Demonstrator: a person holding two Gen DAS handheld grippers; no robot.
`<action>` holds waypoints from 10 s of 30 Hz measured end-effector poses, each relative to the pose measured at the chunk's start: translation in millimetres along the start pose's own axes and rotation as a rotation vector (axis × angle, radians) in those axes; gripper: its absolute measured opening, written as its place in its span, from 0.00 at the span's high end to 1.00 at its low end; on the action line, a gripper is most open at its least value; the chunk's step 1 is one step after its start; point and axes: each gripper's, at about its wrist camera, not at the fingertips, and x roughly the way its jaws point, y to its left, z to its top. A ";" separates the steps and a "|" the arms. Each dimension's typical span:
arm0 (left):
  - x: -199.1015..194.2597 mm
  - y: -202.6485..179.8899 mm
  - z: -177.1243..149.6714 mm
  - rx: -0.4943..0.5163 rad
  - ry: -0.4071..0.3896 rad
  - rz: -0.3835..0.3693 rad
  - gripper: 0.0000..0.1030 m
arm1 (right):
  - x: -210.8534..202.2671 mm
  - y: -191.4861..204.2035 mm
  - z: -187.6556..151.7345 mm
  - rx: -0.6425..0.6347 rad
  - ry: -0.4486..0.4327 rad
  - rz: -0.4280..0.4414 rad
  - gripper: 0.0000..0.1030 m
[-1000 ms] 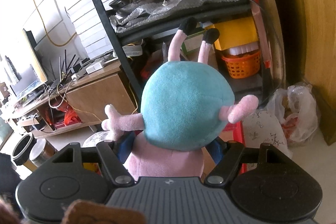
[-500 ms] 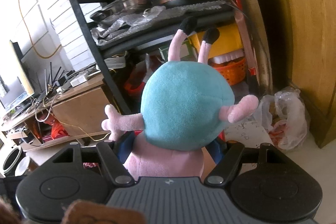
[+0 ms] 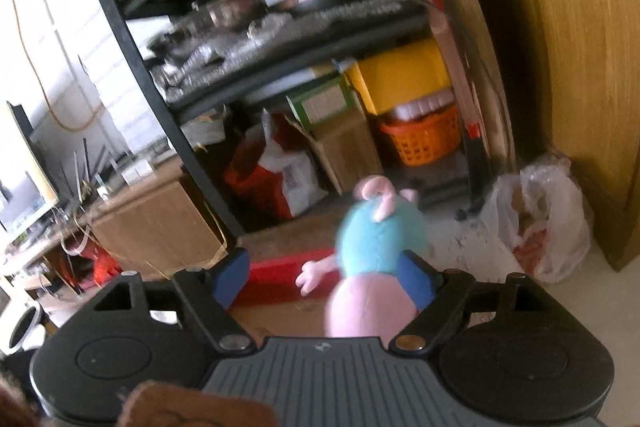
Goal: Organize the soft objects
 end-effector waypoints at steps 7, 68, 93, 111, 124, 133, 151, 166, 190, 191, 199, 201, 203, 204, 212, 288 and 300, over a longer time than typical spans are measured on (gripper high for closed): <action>-9.0 3.3 -1.6 0.010 0.004 0.005 0.23 | -5.5 -2.2 -2.7 -0.009 0.017 -0.012 0.47; -74.1 96.7 -160.8 -0.111 0.394 -0.056 0.61 | -74.2 27.7 -105.3 -0.152 0.287 0.141 0.46; -103.6 108.0 -161.1 -0.112 0.304 0.010 0.23 | -47.7 65.1 -141.3 -0.186 0.486 0.232 0.42; -89.0 108.1 -157.9 -0.240 0.309 -0.086 0.23 | -24.1 52.9 -132.3 0.128 0.578 0.384 1.00; -104.0 108.5 -161.9 -0.284 0.304 -0.175 0.77 | -66.4 28.8 -107.0 0.080 0.506 0.395 1.00; -144.9 147.7 -171.2 -0.451 0.215 -0.146 0.51 | -114.0 51.7 -128.0 -0.006 0.544 0.549 1.00; -189.1 93.4 -196.2 0.022 0.157 -0.155 0.32 | -91.0 119.6 -155.4 -0.259 0.519 0.364 1.00; -141.7 88.2 -212.2 0.126 0.257 0.113 0.94 | -91.6 111.6 -147.5 -0.181 0.569 0.438 1.00; -151.8 145.9 -137.2 -0.473 0.052 -0.146 0.97 | -106.4 76.1 -161.7 -0.284 0.688 0.552 1.00; -154.0 143.7 -134.0 -0.472 0.038 -0.155 0.97 | -108.4 75.0 -154.8 -0.272 0.668 0.556 1.00; -176.3 108.7 -102.3 -0.412 -0.082 -0.230 0.96 | -121.3 71.0 -106.8 -0.218 0.508 0.498 1.00; -181.2 97.1 -92.5 -0.401 -0.098 -0.227 0.96 | -129.1 73.7 -92.4 -0.229 0.463 0.476 1.00; -183.2 86.1 -83.5 -0.370 -0.120 -0.232 0.96 | -137.7 72.5 -80.8 -0.234 0.421 0.457 1.00; -182.7 80.0 -78.4 -0.344 -0.138 -0.227 0.96 | -139.4 70.1 -75.7 -0.230 0.404 0.449 1.00; -148.5 78.1 -65.6 -0.335 -0.105 -0.237 0.96 | -122.4 47.7 -73.3 -0.226 0.396 0.320 1.00; -70.3 -15.1 0.9 0.048 -0.196 -0.027 0.92 | -67.4 80.2 11.9 -0.297 -0.036 0.051 1.00; -56.1 -26.4 15.5 0.085 -0.224 0.016 0.91 | -52.0 88.8 18.6 -0.349 -0.066 0.026 1.00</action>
